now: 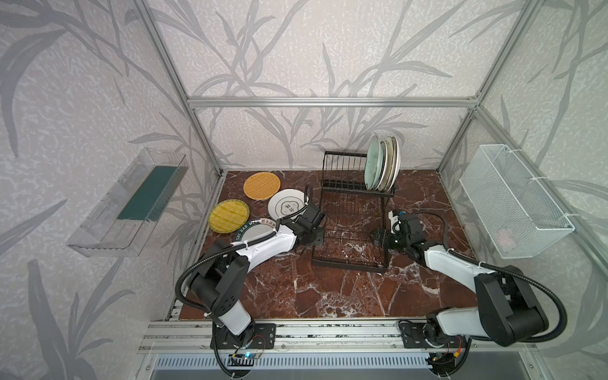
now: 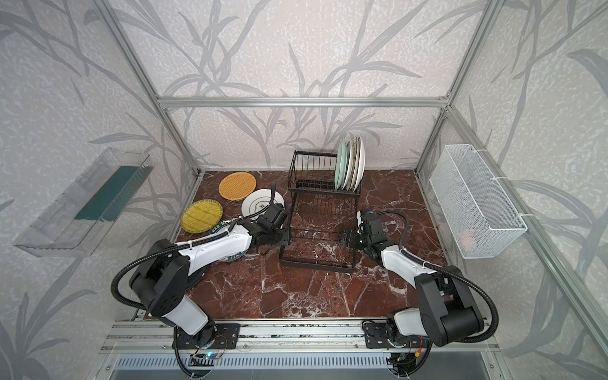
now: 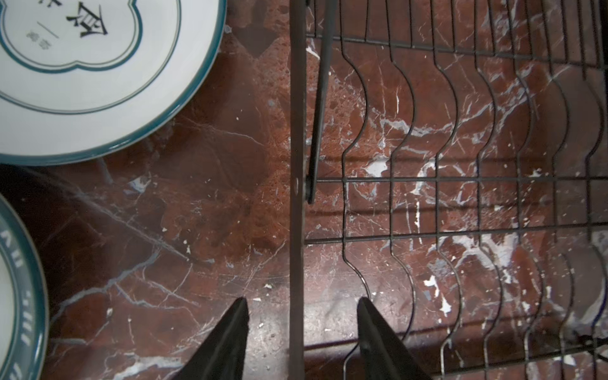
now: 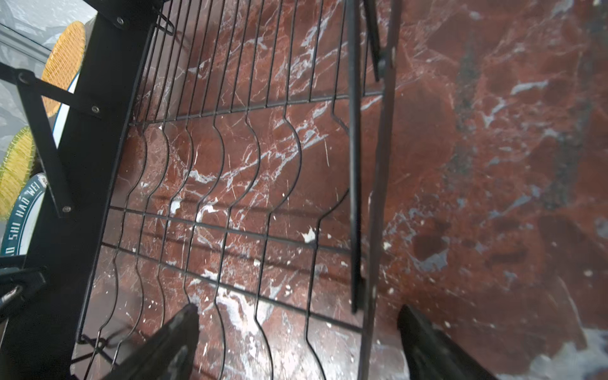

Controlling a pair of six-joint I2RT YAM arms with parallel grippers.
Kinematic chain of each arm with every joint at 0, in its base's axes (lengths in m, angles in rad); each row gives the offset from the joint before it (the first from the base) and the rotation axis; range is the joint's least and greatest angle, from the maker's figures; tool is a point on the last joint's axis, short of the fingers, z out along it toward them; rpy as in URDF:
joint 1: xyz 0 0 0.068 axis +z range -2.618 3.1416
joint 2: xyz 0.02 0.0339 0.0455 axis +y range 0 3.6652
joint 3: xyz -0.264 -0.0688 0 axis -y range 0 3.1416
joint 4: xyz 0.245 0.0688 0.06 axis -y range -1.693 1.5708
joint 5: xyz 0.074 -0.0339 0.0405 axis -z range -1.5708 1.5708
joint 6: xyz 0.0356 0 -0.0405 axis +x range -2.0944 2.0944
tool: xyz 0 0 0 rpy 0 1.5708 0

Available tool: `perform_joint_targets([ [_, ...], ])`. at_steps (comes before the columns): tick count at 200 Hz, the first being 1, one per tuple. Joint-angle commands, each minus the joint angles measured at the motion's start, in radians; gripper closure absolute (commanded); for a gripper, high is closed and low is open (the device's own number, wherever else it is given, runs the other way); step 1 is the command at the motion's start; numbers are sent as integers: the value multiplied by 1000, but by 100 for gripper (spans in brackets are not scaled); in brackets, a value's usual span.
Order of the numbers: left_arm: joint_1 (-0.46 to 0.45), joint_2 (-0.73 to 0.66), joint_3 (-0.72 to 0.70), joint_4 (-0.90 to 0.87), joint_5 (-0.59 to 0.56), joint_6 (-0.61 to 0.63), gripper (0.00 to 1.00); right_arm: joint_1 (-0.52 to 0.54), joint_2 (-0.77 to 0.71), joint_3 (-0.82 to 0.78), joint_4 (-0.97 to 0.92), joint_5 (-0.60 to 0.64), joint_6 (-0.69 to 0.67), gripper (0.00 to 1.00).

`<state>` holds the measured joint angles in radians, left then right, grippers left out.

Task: Load plates into a dish rack
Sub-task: Move the dish rack to the top-center of the table.

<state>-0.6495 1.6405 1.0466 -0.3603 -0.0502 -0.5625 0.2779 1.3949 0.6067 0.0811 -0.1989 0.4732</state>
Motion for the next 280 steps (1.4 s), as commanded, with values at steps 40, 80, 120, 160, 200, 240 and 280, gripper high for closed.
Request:
perform_joint_targets([
  [40, 3, 30, -7, 52, -26, -65, 68, 3, 100, 104, 66, -5, -5, 7],
  [80, 3, 67, -3, 59, -37, -102, 79, 3, 152, 137, 75, -19, -5, 7],
  [120, 3, 96, -2, 81, -31, -140, 91, 3, 185, 176, 77, -23, -11, 8],
  [160, 2, 101, 6, 95, -42, -187, 100, 3, 231, 231, 80, -39, -13, 8],
  [200, 0, 117, 31, 107, -58, -221, 100, 0, 287, 300, 79, -41, -13, 8],
  [240, 0, 151, 69, 124, -67, -235, 100, -14, 374, 380, 96, -73, -5, 8],
  [280, 2, 188, 108, 127, -71, -235, 100, -33, 402, 409, 100, -79, 11, 7],
])
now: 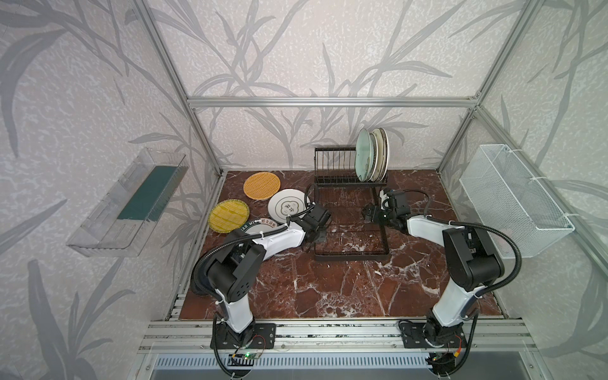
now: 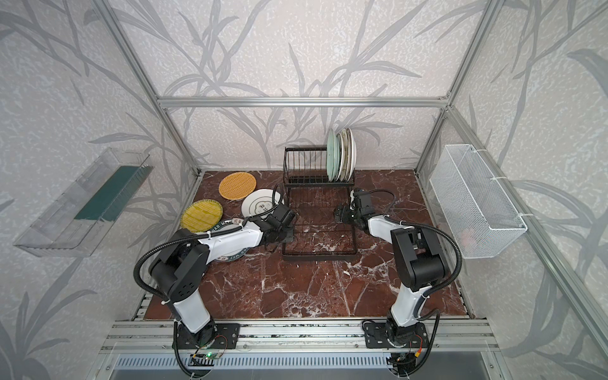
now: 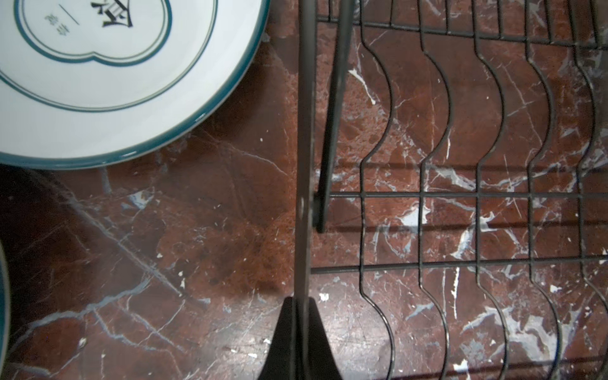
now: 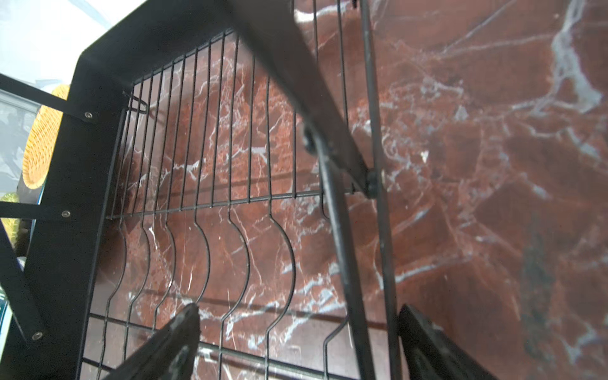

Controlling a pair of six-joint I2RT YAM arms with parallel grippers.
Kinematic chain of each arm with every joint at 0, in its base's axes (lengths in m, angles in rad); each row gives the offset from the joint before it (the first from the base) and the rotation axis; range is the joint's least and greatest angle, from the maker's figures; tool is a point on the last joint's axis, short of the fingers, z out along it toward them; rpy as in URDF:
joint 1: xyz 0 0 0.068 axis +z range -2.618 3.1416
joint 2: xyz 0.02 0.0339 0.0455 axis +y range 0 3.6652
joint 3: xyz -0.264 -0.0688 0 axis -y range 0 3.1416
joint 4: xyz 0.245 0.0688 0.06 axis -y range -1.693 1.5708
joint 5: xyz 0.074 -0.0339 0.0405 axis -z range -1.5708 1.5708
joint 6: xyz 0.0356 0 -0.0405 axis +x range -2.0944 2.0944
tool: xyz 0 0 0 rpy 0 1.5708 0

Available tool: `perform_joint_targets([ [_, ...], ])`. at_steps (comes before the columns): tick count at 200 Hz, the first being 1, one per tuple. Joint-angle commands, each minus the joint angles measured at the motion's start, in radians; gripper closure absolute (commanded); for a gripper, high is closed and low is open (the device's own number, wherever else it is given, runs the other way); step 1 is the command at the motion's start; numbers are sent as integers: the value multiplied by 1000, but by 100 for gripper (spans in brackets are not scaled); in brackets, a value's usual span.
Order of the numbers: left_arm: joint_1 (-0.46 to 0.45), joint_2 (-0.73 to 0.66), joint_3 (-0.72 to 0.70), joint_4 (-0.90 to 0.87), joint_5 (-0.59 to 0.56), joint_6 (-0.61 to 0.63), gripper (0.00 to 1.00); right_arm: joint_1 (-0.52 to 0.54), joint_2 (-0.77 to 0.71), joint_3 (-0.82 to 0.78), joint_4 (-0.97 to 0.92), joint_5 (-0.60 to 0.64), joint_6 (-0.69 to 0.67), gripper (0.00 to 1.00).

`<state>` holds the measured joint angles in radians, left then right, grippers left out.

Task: Load plates into a dish rack
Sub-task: Move the dish rack to the top-center of the table.

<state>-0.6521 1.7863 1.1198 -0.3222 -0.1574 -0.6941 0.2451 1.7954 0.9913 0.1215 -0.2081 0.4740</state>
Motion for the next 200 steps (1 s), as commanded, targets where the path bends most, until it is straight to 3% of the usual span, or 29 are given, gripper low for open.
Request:
perform_joint_targets([
  [1, 5, 42, 35, 90, 37, -104, 100, -1, 1, 24, 59, -70, 11, 7],
  [34, 6, 22, 34, 81, 35, -97, 94, -21, -41, -4, 55, -60, 16, 5],
  [58, 5, -15, 16, 74, 35, -93, 81, -29, -83, -28, 41, -39, 13, 0],
  [113, 6, -138, 9, 12, 46, -73, 55, -47, -188, -77, 14, -8, 14, 1],
  [170, 15, -390, -87, 10, 32, -99, 34, -55, -335, -143, -17, -6, 17, 1],
  [200, 97, -527, -177, 43, 115, -226, 25, -55, -455, -214, 14, -62, 59, 1],
])
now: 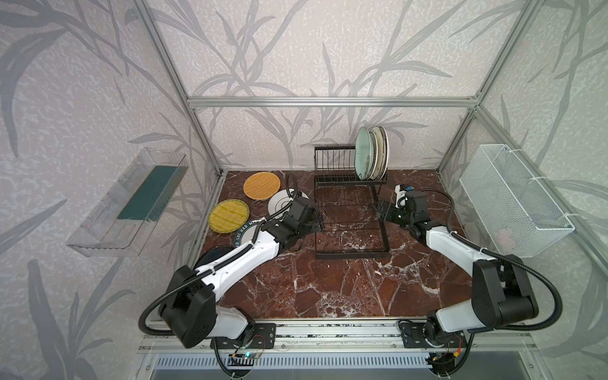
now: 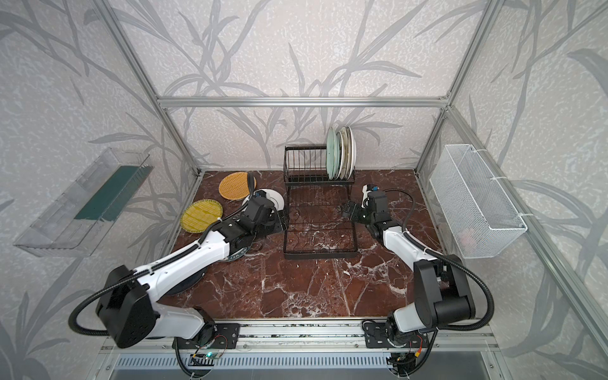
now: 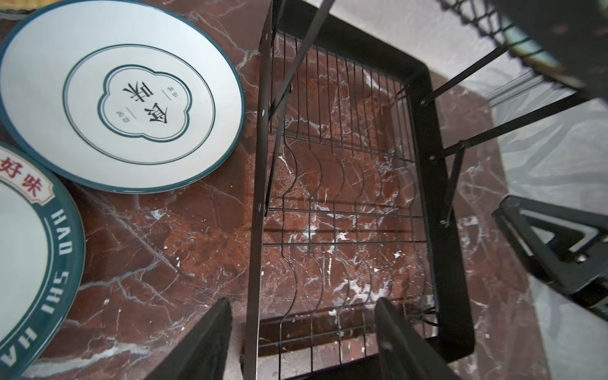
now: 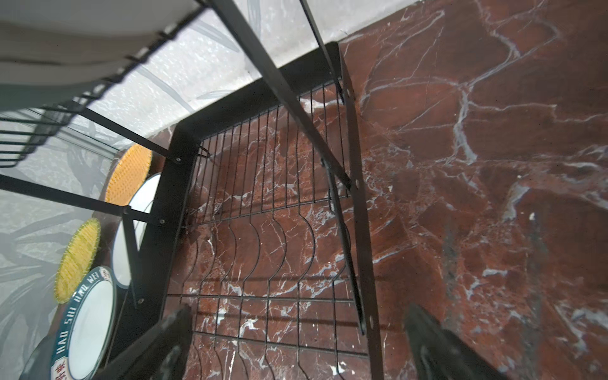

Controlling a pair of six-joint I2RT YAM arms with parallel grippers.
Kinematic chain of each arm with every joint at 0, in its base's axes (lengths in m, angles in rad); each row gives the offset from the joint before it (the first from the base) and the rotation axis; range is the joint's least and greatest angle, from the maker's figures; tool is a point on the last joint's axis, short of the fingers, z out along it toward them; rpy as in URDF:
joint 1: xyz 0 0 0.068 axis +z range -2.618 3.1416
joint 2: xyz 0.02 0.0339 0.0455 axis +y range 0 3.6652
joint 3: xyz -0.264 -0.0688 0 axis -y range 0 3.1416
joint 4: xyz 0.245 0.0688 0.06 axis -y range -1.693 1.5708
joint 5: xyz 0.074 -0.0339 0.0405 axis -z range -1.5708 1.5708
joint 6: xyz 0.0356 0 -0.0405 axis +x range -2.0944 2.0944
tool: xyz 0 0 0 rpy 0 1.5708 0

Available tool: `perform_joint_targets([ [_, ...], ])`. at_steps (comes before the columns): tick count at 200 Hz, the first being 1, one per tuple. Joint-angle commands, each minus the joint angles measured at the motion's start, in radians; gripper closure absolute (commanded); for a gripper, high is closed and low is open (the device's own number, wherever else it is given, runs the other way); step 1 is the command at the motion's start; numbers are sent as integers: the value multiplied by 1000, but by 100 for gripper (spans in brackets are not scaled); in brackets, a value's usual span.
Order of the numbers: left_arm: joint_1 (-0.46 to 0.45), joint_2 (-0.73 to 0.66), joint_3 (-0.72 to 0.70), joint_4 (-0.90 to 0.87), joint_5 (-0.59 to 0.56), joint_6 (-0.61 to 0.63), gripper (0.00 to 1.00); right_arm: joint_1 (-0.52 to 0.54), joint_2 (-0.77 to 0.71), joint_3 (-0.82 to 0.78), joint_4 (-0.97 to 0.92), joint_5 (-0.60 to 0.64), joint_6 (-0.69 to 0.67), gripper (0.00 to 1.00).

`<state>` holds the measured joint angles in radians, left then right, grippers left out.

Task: Load plates into a dish rack
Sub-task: Move the dish rack to the top-center of the table, then pick up the plate from the top-left of the table.

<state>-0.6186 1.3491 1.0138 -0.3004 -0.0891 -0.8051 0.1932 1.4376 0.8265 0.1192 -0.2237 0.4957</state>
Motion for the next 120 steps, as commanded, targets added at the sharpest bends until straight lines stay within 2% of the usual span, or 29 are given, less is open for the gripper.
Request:
perform_joint_targets([
  [1, 68, -93, -76, 27, 50, -121, 25, -3, -101, -52, 18, -50, 40, 1],
  [28, 153, -147, -187, 207, 121, -299, 13, 2, -212, -113, 73, -105, 108, 1],
  [53, 187, -85, -228, 341, 117, -441, 12, 7, -294, -108, 17, -110, 136, 1],
  [61, 193, -50, -237, 389, 118, -496, 14, 9, -319, -91, -29, -108, 171, 1],
  [79, 199, 41, -283, 564, 115, -616, 21, 15, -360, -47, -140, -113, 157, 1],
  [107, 197, 187, -307, 737, 80, -756, 33, 18, -428, -71, -141, -135, 150, 1],
  [120, 197, 240, -311, 798, 40, -789, 35, 17, -442, -77, -145, -161, 150, 1],
])
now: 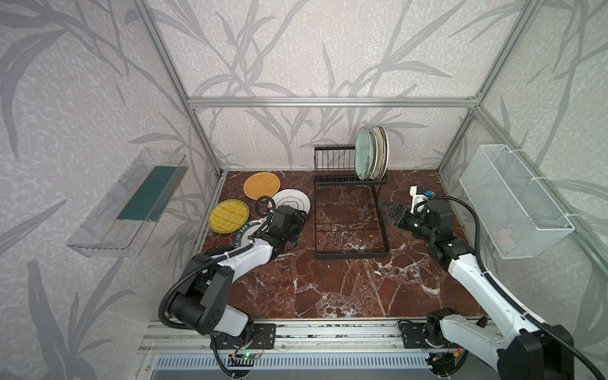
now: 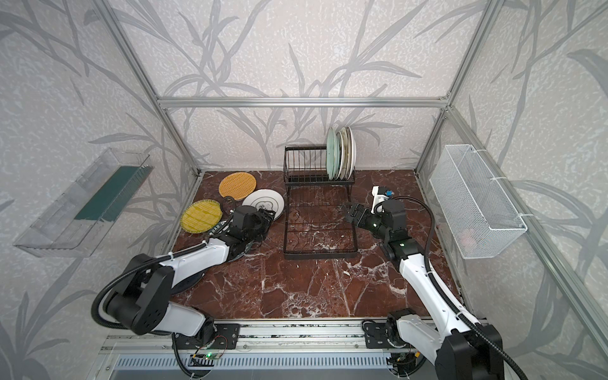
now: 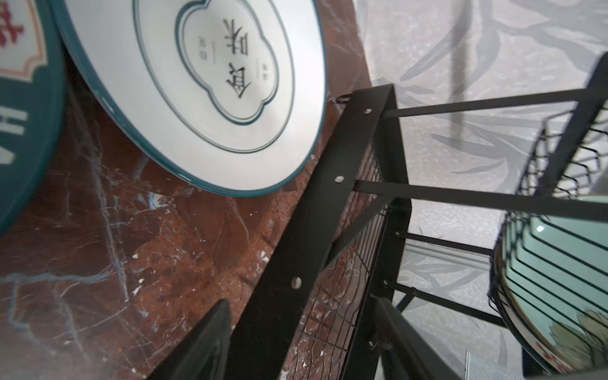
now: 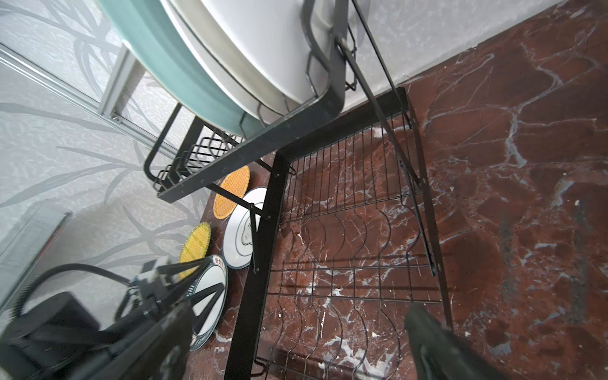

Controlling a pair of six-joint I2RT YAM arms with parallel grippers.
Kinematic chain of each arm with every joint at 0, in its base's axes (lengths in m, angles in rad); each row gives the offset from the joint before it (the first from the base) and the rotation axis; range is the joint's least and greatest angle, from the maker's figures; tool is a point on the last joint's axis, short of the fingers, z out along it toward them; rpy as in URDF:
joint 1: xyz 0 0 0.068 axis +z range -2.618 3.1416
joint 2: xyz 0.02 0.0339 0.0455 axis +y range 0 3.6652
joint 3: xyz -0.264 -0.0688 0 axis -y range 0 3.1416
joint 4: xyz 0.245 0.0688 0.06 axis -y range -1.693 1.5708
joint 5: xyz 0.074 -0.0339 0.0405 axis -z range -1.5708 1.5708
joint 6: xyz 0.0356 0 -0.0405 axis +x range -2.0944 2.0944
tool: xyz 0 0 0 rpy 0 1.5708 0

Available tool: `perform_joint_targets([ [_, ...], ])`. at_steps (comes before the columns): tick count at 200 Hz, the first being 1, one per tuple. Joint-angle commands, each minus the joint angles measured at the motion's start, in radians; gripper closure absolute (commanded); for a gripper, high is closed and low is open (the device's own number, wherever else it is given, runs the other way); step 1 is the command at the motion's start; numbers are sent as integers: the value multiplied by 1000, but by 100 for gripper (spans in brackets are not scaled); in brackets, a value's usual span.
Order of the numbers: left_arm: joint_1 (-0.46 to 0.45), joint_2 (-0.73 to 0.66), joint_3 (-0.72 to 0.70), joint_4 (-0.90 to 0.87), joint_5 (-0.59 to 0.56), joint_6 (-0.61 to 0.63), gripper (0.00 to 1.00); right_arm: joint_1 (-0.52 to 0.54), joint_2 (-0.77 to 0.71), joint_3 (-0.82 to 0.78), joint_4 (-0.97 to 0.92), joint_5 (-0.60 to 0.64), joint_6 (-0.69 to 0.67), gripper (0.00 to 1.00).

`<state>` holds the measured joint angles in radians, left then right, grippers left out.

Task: Load plates into a dish rack
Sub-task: Pick up the plate from the top-left of the table.

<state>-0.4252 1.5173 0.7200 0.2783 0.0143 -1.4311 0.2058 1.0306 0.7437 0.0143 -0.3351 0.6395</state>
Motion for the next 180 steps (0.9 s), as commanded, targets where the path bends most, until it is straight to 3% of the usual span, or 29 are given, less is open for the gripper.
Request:
perform_joint_targets([
  [1, 3, 76, -18, 228, -65, -165, 35, 5, -35, 6, -40, -51, 6, 1],
  [84, 19, 259, -34, 412, -179, -280, 48, 6, -62, -36, -19, -122, 31, 1],
  [180, 45, 308, -50, 412, -165, -337, 47, 6, -66, -44, -26, -140, 43, 1],
])
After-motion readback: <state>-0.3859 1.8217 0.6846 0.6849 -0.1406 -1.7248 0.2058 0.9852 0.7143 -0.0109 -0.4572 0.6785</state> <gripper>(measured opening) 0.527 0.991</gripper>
